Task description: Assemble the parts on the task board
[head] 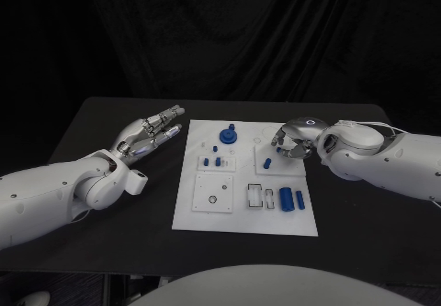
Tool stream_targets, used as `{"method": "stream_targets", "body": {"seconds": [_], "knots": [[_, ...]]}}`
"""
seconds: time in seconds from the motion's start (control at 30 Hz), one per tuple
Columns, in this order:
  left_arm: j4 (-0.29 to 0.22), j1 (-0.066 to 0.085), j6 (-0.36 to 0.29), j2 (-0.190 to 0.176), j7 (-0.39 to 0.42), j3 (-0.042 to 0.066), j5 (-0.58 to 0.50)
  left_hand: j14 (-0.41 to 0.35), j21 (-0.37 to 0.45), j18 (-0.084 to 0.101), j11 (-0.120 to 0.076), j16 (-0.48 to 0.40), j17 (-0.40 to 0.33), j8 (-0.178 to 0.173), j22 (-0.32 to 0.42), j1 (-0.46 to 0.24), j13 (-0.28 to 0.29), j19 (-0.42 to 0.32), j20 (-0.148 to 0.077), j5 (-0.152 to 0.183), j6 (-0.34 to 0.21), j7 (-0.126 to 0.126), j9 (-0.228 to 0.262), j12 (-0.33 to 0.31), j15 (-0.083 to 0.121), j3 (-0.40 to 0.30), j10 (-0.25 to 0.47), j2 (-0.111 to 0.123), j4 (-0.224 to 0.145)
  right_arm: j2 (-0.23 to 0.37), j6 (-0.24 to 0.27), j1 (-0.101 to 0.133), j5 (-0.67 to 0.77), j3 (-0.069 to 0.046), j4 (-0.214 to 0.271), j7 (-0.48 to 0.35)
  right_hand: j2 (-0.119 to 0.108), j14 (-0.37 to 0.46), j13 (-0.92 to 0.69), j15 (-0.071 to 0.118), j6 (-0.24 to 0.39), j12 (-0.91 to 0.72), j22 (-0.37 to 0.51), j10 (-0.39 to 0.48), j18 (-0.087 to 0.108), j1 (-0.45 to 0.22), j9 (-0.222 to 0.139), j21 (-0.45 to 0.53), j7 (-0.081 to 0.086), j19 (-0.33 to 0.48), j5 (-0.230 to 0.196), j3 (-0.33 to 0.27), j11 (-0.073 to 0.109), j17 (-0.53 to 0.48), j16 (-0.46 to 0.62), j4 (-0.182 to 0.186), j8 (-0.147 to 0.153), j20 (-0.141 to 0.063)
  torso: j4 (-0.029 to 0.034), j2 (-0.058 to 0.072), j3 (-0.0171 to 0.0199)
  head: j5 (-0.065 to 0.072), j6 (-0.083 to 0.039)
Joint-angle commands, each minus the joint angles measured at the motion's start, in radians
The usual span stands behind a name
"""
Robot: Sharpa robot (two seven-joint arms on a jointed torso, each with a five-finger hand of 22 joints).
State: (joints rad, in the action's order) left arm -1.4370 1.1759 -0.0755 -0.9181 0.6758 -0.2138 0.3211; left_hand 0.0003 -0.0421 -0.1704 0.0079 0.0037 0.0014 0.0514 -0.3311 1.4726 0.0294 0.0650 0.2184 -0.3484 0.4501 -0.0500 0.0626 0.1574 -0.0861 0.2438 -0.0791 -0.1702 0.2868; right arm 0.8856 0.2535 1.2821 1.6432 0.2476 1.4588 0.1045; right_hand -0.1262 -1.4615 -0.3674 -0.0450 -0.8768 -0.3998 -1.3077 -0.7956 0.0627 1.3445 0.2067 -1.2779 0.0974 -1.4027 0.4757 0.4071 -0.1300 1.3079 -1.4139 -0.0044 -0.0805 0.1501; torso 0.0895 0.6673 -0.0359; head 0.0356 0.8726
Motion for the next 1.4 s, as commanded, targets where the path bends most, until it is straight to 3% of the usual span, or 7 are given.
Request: {"method": "stream_targets", "body": {"seconds": [0.03, 0.2, 0.5, 0.97, 1.4], "knots": [[0.0, -0.002, 0.025, 0.002, 0.144, 0.001, -0.01, 0.001, 0.001, -0.009, 0.011, -0.003, -0.001, -0.007, 0.0, 0.011, 0.0, 0.003, 0.01, -0.008, -0.007, -0.002, -0.002, 0.0, -0.009, 0.003, 0.0, 0.0, -0.003, -0.002, 0.005, -0.007, 0.01, 0.0, -0.008, 0.0, 0.003, -0.005, 0.002, -0.002, -0.009, 0.005, -0.173, -0.008, 0.005, -0.005, 0.002, -0.007, 0.001, -0.009, 0.007, 0.006, 0.001, 0.009, -0.005, -0.002, -0.005, 0.001, -0.0022, -0.001, 0.0008, -0.003, 0.0], [0.002, -0.003, 0.032, 0.004, 0.137, 0.001, -0.01, 0.006, -0.001, -0.009, 0.014, -0.001, 0.001, -0.006, -0.003, 0.026, -0.001, 0.008, 0.019, -0.018, -0.007, -0.003, -0.002, -0.001, -0.02, 0.003, 0.001, -0.002, -0.006, -0.006, 0.006, -0.013, 0.01, 0.0, -0.018, -0.003, 0.008, -0.011, 0.013, 0.005, -0.043, -0.003, -0.178, -0.058, 0.002, -0.01, 0.018, -0.022, 0.004, -0.018, 0.019, 0.018, 0.011, 0.016, -0.012, -0.011, -0.022, -0.004, -0.0005, -0.003, -0.0025, -0.003, 0.0], [0.009, -0.005, 0.04, 0.008, 0.13, 0.001, -0.01, 0.013, -0.003, -0.01, 0.018, 0.001, 0.003, -0.006, -0.005, 0.044, -0.001, 0.015, 0.03, -0.033, -0.009, -0.003, -0.002, -0.001, -0.03, 0.001, 0.002, -0.003, -0.012, -0.007, 0.005, -0.015, 0.002, 0.0, -0.022, -0.007, 0.014, -0.018, 0.022, 0.015, -0.086, -0.005, -0.183, -0.092, -0.001, -0.018, 0.05, -0.04, 0.008, -0.029, 0.017, 0.015, 0.022, 0.023, -0.018, -0.022, -0.05, -0.013, 0.0004, -0.004, -0.0035, 0.0, 0.0], [0.02, -0.008, 0.043, 0.015, 0.119, 0.001, -0.01, 0.023, -0.007, -0.01, 0.026, 0.003, 0.005, -0.005, -0.012, 0.073, 0.0, 0.026, 0.043, -0.06, 0.002, 0.002, 0.0, 0.002, -0.042, -0.005, 0.001, -0.008, -0.028, -0.015, 0.012, -0.017, -0.004, 0.0, -0.03, -0.02, 0.019, -0.023, 0.023, 0.022, -0.082, -0.011, -0.186, -0.115, -0.003, -0.02, 0.065, -0.05, 0.009, -0.036, 0.007, 0.011, 0.031, 0.029, -0.023, -0.027, -0.052, -0.02, -0.0022, -0.004, -0.0054, -0.003, 0.0], [0.02, -0.01, 0.05, 0.014, 0.11, 0.001, -0.01, 0.034, -0.013, -0.011, 0.031, 0.006, 0.008, -0.004, -0.029, 0.089, 0.0, 0.042, 0.057, -0.078, 0.008, 0.007, 0.001, 0.004, -0.052, -0.01, 0.001, -0.011, -0.04, -0.033, 0.019, -0.021, -0.016, 0.0, -0.047, -0.029, 0.032, -0.029, 0.028, 0.029, -0.082, -0.012, -0.189, -0.135, -0.006, -0.021, 0.091, -0.061, 0.012, -0.043, -0.042, 0.003, 0.039, 0.036, -0.028, -0.03, -0.059, -0.027, -0.0001, -0.004, -0.0053, 0.0, 0.0]]}}
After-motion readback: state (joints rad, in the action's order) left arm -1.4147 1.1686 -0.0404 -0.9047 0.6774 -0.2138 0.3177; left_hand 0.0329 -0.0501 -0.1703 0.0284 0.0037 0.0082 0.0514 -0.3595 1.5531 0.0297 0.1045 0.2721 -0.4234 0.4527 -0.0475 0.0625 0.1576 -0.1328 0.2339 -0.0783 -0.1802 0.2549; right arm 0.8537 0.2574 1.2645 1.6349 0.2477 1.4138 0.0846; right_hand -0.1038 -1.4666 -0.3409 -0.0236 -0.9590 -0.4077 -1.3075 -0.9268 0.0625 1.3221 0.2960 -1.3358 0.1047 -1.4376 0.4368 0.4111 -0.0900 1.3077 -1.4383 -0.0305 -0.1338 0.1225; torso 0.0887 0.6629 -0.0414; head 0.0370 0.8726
